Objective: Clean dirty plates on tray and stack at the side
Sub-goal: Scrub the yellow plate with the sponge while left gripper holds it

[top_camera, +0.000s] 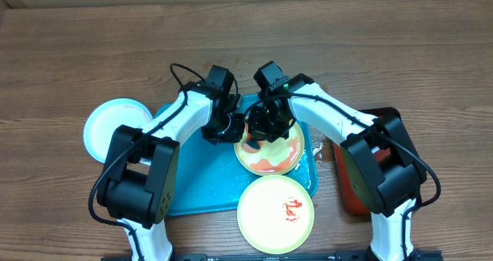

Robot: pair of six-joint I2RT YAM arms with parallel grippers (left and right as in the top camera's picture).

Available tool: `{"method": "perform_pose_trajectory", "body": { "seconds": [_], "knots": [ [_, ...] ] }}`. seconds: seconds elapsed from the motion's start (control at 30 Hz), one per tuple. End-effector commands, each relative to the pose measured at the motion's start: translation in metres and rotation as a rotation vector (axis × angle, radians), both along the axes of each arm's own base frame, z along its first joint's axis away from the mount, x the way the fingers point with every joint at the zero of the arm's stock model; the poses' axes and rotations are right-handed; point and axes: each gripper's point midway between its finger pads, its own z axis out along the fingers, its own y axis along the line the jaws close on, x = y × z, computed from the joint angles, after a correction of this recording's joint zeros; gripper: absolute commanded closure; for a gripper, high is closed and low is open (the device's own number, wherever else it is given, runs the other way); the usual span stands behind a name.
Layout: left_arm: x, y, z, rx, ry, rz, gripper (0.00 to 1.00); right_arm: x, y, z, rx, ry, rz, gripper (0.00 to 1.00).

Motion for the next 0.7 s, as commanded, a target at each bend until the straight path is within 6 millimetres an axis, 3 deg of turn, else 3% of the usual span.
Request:
{"method": "perform_pose_trajectory", "body": {
  "seconds": [0.0,0.2,0.3,0.47,0.67],
  "knots": [
    [-0.006,0.012,-0.017,0.079,0.024,0.016,0.96,-0.013,-0.007,-0.016,-0.021,0.068,-0.042,0.96],
    [-0.006,0.012,-0.017,0.079,0.024,0.016,0.96,-0.047,-0.023,-0.027,-0.052,0.17,0.026,0.96],
    [-0.006,0.012,-0.017,0.079,0.024,0.016,0.96,-0.058,-0.049,-0.032,-0.175,0.197,0.048,0.96],
    [-0.004,0.013,-0.017,0.077,0.019,0.025,0.96,-0.058,-0.085,-0.037,-0.339,0.191,0.037,0.96],
    [-0.006,0.022,-0.018,0.085,0.04,0.045,0.96,-0.041,-0.138,-0.039,-0.544,0.136,-0.008,0.96]
  ]
}}
